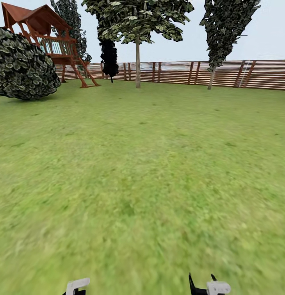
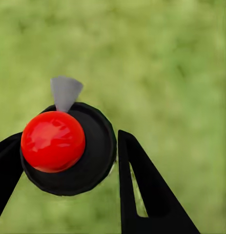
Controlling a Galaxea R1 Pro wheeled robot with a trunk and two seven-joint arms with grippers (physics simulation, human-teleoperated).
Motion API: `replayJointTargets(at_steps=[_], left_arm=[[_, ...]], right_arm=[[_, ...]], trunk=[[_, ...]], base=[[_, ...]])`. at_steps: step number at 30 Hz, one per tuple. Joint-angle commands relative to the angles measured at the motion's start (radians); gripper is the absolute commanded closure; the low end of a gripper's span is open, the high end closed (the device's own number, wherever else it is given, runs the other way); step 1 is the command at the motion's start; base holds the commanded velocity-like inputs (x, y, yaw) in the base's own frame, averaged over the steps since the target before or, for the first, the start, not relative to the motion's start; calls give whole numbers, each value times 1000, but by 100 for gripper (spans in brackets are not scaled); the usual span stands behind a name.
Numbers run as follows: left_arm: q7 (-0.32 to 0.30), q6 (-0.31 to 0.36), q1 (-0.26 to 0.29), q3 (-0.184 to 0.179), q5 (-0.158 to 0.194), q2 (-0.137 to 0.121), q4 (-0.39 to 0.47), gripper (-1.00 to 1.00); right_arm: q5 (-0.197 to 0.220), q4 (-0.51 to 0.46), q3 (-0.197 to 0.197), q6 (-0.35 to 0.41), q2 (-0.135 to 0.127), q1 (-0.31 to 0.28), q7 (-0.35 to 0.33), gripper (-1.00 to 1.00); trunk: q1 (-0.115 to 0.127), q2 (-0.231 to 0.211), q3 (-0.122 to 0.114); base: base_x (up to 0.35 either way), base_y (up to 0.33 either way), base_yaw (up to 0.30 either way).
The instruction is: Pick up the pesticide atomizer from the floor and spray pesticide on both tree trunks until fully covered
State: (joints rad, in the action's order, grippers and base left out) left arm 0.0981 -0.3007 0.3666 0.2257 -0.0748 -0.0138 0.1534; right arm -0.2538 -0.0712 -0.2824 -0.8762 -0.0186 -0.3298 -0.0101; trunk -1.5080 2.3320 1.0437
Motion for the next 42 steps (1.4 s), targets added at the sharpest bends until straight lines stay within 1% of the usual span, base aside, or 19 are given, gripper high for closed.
replayJointTargets(at_steps=[1, 3, 6, 9, 42], left_arm=[[0, 0, 0, 0, 0, 0, 0, 100], [1, 0, 0, 0, 0, 0, 0, 100], [1, 0, 0, 0, 0, 0, 0, 100], [1, 0, 0, 0, 0, 0, 0, 100], [1, 0, 0, 0, -1, 2, 0, 100]], right_arm=[[0, 0, 0, -41, -1, 6, -1, -100], [1, 0, -1, -70, 0, 11, -1, -100], [1, 9, -1, -78, 0, 12, 0, -100], [1, 45, 0, -78, 2, 21, 0, -100], [1, 47, 0, -78, 2, 26, 0, -100]], trunk=[[0, 0, 0], [0, 0, 0], [0, 0, 0], [0, 0, 0], [0, 0, 0]], base=[[338, 0, 0], [338, 0, 0], [338, 0, 0], [338, 0, 0], [338, 0, 0]])
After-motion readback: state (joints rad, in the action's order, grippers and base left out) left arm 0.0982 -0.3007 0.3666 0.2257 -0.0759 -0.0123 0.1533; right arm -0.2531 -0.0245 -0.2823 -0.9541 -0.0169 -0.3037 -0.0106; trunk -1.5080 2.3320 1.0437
